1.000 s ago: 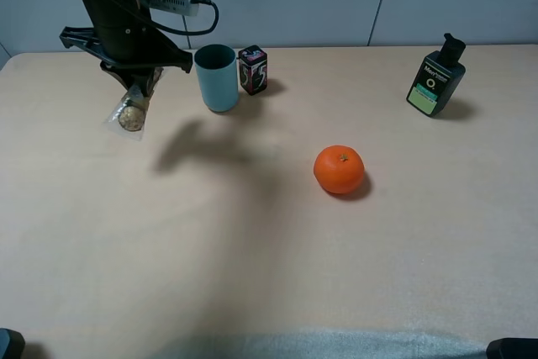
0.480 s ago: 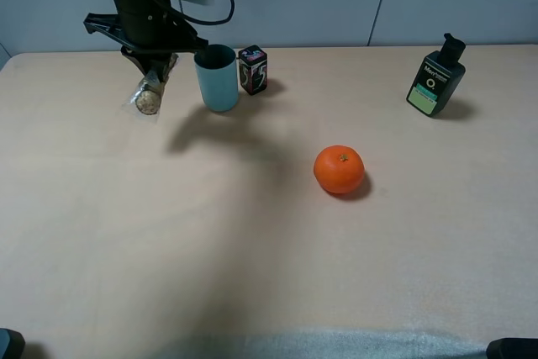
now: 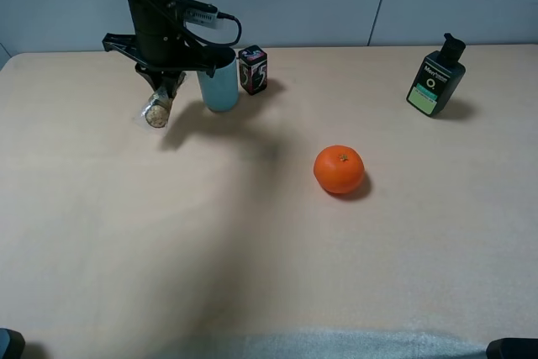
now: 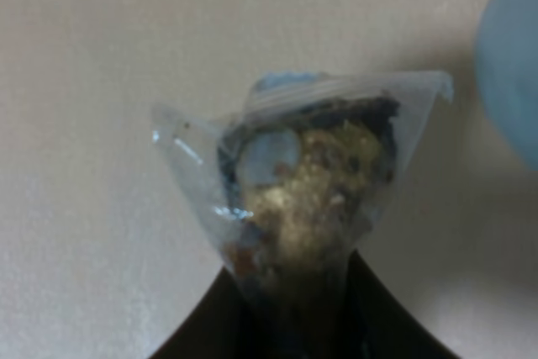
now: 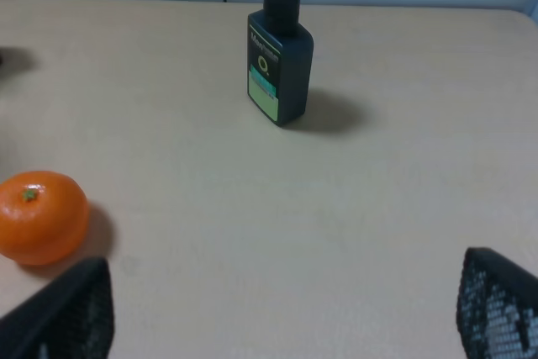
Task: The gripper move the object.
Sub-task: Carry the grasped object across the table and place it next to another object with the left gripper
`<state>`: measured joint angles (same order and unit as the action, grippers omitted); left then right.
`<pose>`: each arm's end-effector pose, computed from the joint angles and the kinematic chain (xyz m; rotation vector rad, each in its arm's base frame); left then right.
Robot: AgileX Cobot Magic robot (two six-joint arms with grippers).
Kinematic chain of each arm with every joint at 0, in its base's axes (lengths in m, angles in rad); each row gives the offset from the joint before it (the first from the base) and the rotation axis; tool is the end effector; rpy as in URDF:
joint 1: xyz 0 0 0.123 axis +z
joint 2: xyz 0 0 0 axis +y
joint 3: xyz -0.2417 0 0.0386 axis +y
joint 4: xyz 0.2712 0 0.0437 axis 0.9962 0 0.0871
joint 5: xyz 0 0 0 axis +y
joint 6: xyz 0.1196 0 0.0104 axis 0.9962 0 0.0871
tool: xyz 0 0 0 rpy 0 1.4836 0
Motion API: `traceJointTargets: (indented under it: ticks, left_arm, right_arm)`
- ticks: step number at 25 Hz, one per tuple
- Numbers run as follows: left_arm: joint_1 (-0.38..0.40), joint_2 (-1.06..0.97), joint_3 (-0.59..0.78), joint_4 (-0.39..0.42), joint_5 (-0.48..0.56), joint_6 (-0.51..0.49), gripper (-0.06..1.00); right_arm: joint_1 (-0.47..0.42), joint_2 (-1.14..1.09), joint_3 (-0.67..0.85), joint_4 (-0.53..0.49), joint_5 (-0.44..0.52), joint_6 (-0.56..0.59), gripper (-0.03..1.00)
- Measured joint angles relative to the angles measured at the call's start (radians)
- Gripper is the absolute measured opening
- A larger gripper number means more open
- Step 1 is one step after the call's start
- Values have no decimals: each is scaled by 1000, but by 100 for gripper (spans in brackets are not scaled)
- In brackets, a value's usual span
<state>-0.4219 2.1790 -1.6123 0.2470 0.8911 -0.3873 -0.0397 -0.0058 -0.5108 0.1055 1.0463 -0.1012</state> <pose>0.4173 -0.1623 0.0754 0.2454 2.8623 0.1617 0.0808 0.0077 0.2812 -0.0667 2.0080 0.0356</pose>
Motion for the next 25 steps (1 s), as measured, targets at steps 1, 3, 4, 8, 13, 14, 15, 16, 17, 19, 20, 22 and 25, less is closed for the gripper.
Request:
traceJointTargets:
  ticks: [1,3,4,8,13,14,15,16,17,19,20,22,25]
  left_arm:
    - [0,0,0,-1,-2,0,20]
    - [5,0,-2,-7,-6,0,20]
    - [8,0,-2,-8,-10,0,20]
    - [20,0,-2,-8,-11,0,20]
    - [32,1,-4,-8,-22,0,20]
    - [34,3,-5,-8,-25,0,20]
    - [34,8,-6,-8,-29,0,20]
    - [35,15,-7,-8,-30,0,20]
    - [35,22,-9,-8,-32,0,20]
    - [35,34,-9,-8,-38,0,20]
    - [35,37,-9,-9,-39,0,20]
    - [35,41,-9,-8,-39,0,20]
    - [35,42,-9,-8,-44,0,20]
  right_arm:
    - [0,0,0,0,0,0,62]
    - [0,0,0,0,0,0,62]
    - [0,0,0,0,0,0,62]
    - [0,0,0,0,0,0,62]
    - [0,0,0,0,0,0,62]
    - [0,0,0,0,0,0,62]
    - [0,0,0,0,0,0,62]
    - [0,0,0,0,0,0,62]
    - [0,0,0,0,0,0,62]
    - [0,0,0,0,0,0,62]
    - [0,0,0,0,0,0,62]
    - [0,0,0,0,0,0,62]
    - [0,0,0,0,0,0,62]
